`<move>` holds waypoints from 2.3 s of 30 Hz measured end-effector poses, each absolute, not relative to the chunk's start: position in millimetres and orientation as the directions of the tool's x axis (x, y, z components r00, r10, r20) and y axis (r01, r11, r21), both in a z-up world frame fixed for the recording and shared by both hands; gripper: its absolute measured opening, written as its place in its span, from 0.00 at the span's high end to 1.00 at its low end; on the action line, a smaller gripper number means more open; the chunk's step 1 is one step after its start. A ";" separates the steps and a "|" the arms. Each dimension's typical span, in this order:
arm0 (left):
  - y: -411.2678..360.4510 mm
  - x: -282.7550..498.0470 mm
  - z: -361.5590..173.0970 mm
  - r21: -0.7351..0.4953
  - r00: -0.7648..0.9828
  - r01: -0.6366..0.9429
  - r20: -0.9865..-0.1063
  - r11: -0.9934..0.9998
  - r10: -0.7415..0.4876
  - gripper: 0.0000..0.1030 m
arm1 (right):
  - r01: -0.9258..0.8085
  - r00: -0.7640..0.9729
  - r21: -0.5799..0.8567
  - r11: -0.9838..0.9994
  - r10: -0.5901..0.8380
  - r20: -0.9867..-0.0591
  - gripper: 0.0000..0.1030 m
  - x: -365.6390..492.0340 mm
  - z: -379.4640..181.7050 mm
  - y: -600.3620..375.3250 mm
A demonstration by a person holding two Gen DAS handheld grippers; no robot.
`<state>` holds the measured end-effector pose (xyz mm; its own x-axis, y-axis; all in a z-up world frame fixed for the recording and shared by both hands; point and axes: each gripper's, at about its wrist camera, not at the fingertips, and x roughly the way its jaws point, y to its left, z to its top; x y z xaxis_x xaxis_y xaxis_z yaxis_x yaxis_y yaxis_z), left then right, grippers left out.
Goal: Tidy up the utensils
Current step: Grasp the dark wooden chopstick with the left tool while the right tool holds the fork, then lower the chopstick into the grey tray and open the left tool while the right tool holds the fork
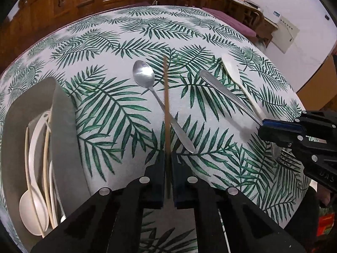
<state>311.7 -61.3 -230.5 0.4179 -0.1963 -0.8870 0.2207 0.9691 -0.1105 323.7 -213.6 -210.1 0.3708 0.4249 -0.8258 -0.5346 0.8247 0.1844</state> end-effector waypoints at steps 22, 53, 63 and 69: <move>-17.9 246.5 -149.6 -0.118 0.555 0.218 -0.802 0.969 -0.222 0.96 | -0.540 0.416 0.162 0.826 0.430 -0.802 0.92 300.4 -175.6 -182.0; 83.2 200.7 -121.1 -0.108 0.639 0.047 -0.761 0.993 -0.113 0.96 | -0.584 0.411 0.163 0.795 0.463 -0.785 0.92 288.3 -158.1 -124.4; 93.2 215.8 -144.9 -0.072 0.608 0.003 -0.791 0.997 -0.059 0.96 | -0.580 0.397 0.171 0.796 0.459 -0.795 0.92 287.3 -164.2 -122.5; 90.3 222.8 -157.3 -0.064 0.583 -0.005 -0.811 0.998 -0.049 0.96 | -0.583 0.396 0.171 0.794 0.462 -0.794 0.92 288.1 -163.1 -122.3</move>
